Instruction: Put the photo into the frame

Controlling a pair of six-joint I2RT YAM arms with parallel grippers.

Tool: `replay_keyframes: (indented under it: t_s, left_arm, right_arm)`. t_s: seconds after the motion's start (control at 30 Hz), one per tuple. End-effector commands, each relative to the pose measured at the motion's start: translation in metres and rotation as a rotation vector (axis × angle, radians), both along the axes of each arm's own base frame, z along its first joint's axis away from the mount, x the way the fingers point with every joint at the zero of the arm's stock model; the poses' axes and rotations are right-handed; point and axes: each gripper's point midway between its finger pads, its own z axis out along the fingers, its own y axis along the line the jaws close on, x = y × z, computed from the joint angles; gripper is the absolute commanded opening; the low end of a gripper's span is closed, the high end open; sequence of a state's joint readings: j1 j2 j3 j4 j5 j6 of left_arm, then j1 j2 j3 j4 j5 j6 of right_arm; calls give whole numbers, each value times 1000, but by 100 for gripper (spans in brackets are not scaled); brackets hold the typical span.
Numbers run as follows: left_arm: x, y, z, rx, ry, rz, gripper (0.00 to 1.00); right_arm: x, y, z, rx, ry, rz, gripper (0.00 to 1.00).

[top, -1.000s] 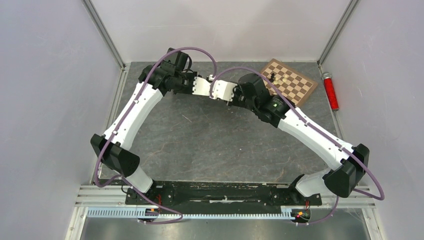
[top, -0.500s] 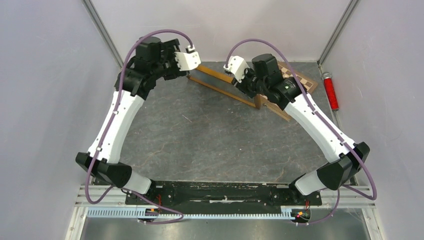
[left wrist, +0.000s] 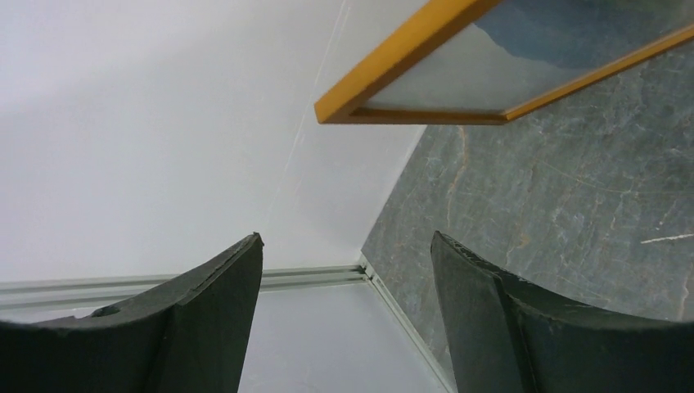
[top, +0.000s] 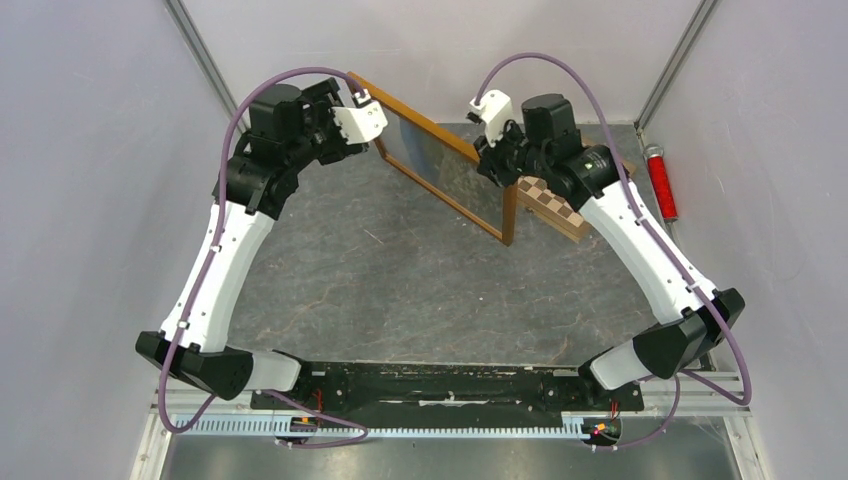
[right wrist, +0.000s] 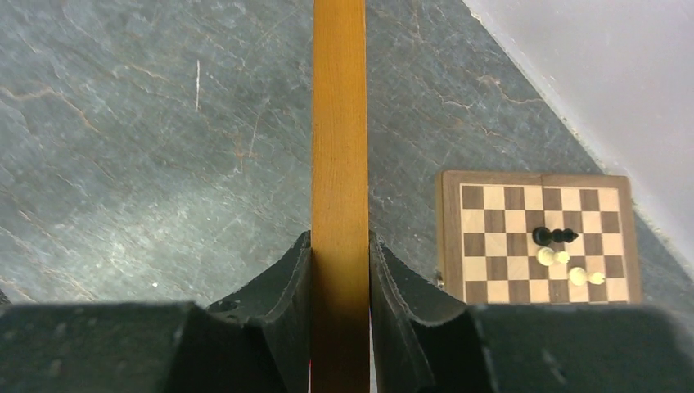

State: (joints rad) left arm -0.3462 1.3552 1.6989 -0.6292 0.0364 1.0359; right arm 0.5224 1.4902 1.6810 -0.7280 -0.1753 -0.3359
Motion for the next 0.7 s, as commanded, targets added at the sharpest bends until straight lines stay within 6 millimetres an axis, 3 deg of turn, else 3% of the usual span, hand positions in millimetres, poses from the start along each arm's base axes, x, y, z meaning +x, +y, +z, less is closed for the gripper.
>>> replay_keyframes:
  t_s: [0.0,0.23,0.57,0.67]
  left_arm:
    - [-6,-3,2,-71,12,-7,81]
    - [-6,-7,-12,-79,58,-15,82]
    - [-17,-11,-33,-108,129,-32,83]
    - [-21,-12,-42,-115,154,-37,83]
  right_arm:
    - [4,6,56,248,-28,29,0]
    - [8,-19,44,341,52,-23,0]
    - [21,-66,-16,406,203,-157,0]
    - [24,-79,-25,417,224,-187,0]
